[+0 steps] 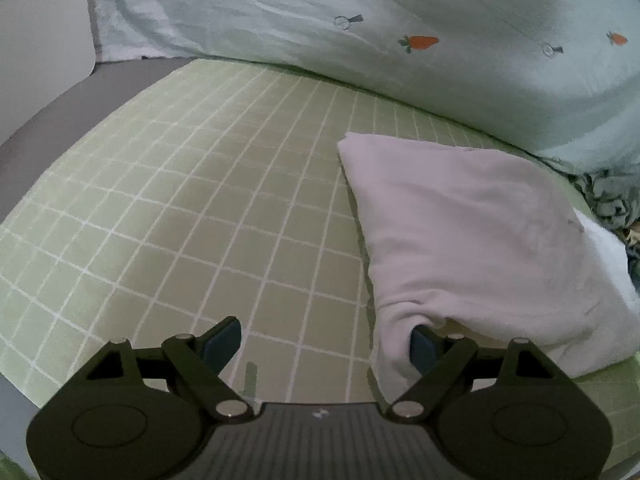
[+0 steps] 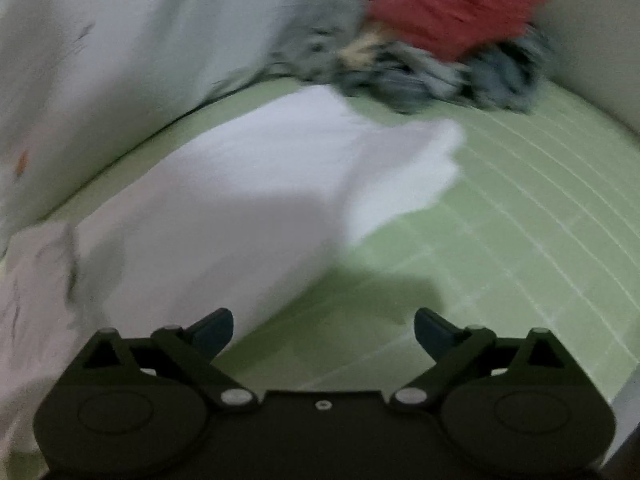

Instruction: Fold clothes

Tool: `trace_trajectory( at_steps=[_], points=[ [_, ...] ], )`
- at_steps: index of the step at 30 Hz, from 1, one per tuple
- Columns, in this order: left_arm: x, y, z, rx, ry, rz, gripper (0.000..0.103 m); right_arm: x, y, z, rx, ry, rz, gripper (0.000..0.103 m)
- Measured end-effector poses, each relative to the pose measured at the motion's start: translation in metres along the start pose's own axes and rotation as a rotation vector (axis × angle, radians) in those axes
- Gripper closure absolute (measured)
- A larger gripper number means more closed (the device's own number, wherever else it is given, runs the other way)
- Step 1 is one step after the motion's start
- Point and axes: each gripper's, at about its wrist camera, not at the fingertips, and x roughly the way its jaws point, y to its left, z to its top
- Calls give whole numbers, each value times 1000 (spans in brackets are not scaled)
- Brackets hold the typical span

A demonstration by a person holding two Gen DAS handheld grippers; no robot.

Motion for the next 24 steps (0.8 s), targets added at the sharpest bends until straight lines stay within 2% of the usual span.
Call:
trace_trajectory(
  at_steps=[6, 10, 13, 16, 18, 20, 23, 24],
  points=[
    [-1, 9, 5, -49, 49, -15, 17, 18, -32, 22, 135, -24, 35, 5],
    [-6, 6, 8, 25, 97, 13, 15, 38, -47, 36, 216, -28, 63, 2],
    [-9, 4, 8, 102, 153, 74, 9, 48, -51, 45, 243, -44, 86, 2],
    [-16, 7, 9, 122, 165, 125, 8, 61, -53, 55, 263, -60, 124, 1],
    [-25, 13, 11, 110, 131, 243, 8, 70, -55, 61, 289, -66, 174, 1],
    [-36, 23, 15, 20, 62, 313, 8, 77, -55, 66, 314, -73, 211, 1],
    [-48, 21, 26, -95, -42, 295, 8, 88, -55, 73, 364, -84, 260, 2],
    [-46, 12, 31, -89, -56, 280, 8, 91, -56, 75, 386, -87, 277, 3]
  ],
)
